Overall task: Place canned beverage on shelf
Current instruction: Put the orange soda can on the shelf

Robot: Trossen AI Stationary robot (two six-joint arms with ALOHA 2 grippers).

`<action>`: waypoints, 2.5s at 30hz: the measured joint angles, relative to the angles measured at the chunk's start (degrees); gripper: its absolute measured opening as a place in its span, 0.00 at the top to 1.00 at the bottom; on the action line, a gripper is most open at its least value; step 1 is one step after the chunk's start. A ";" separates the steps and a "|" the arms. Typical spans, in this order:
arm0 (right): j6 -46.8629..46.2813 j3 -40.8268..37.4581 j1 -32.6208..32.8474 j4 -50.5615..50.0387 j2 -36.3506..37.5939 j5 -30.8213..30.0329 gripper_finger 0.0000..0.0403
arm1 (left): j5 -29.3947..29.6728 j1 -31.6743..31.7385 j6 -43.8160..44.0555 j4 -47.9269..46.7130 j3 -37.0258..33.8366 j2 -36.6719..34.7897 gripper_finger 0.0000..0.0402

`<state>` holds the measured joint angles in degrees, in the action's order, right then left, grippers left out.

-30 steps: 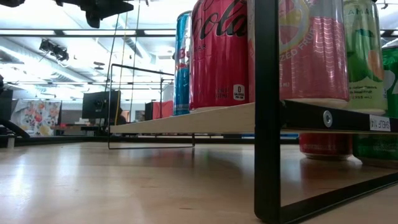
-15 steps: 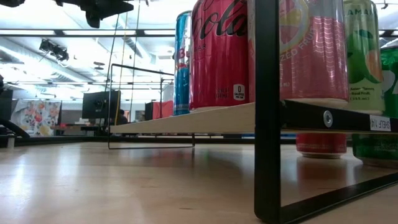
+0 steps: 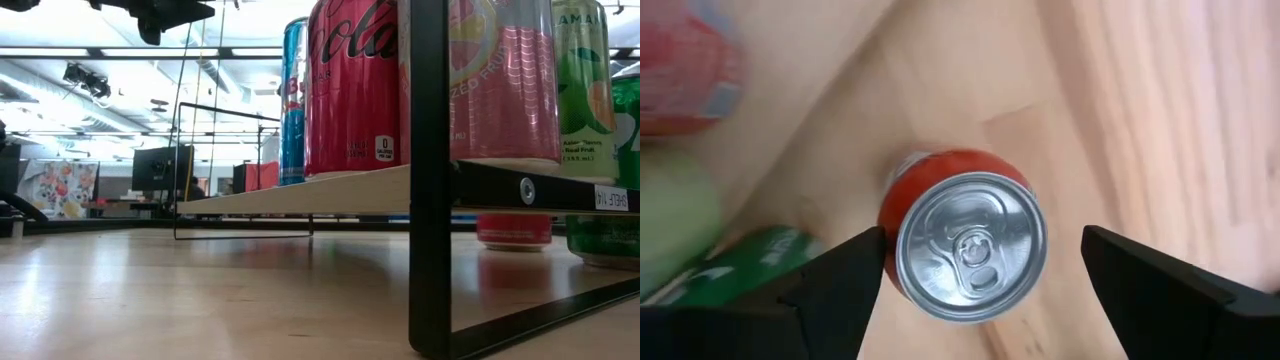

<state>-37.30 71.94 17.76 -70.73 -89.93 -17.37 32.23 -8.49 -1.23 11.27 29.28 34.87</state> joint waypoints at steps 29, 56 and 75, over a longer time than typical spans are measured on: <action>3.14 -4.19 -6.60 4.86 5.28 5.08 0.13 | 0.00 0.01 0.02 -0.39 0.00 -0.02 0.55; 0.47 -10.63 -13.84 8.63 5.11 8.84 0.22 | -0.01 0.00 0.02 -0.39 0.01 -0.01 0.55; 1.52 12.62 -12.42 7.06 1.13 2.05 0.21 | -0.02 0.01 -1.14 -0.35 0.00 -0.01 0.55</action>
<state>-35.78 84.56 5.34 -63.67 -88.79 -15.32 32.21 -8.48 -2.37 10.92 29.28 34.86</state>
